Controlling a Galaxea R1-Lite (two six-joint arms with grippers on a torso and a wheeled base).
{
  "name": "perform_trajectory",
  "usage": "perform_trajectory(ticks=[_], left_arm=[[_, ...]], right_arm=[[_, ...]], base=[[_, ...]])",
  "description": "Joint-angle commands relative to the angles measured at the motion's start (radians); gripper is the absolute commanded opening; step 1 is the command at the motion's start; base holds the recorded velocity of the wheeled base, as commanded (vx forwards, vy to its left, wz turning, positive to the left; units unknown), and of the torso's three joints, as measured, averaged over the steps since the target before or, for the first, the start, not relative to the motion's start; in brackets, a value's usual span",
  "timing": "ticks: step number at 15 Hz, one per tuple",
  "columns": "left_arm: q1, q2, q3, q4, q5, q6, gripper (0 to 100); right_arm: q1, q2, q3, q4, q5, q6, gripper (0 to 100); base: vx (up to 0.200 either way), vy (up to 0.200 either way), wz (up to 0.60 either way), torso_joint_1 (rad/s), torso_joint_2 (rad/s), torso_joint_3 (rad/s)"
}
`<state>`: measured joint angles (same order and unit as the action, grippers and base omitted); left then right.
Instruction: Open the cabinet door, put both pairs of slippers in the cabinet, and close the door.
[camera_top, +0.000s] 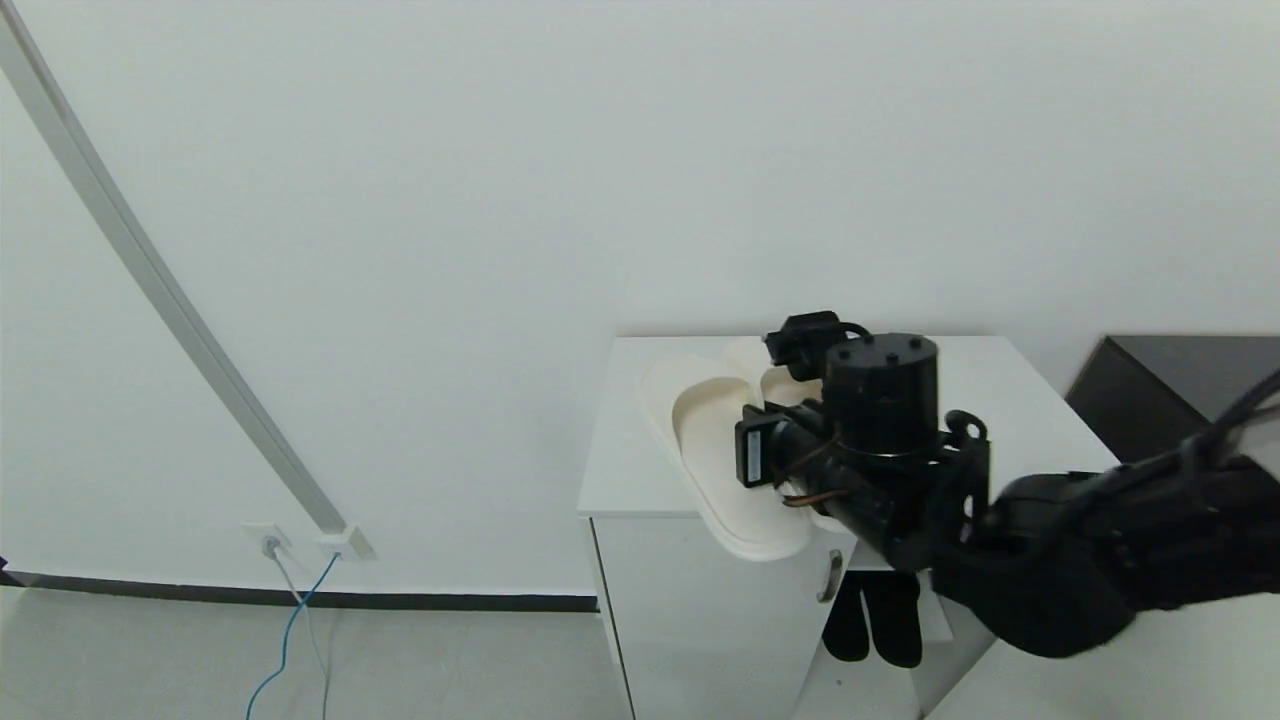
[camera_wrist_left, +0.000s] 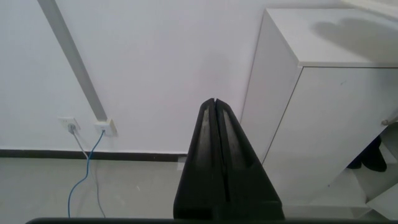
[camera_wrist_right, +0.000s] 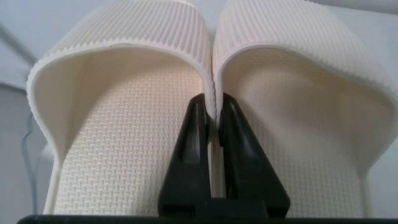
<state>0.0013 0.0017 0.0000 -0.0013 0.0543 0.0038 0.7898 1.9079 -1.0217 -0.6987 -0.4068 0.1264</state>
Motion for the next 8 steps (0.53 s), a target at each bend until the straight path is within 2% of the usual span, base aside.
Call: perform_trajectory(ticks=[1, 6, 8], left_arm=[[0.0, 0.0, 0.0, 0.001, -0.001, 0.001, 0], [0.0, 0.0, 0.0, 0.0, -0.001, 0.001, 0], [0.0, 0.0, 0.0, 0.0, -0.001, 0.001, 0]], right_arm=[[0.026, -0.25, 0.19, 0.002, 0.097, -0.002, 0], [0.039, -0.397, 0.348, 0.001, 0.26, -0.027, 0], [0.039, -0.409, 0.407, -0.018, 0.301, -0.131, 0]], base=[[0.0, 0.0, 0.0, 0.0, 0.0, 0.0], [0.0, 0.0, 0.0, 0.0, 0.0, 0.0], [0.0, 0.0, 0.0, 0.0, 0.0, 0.0]])
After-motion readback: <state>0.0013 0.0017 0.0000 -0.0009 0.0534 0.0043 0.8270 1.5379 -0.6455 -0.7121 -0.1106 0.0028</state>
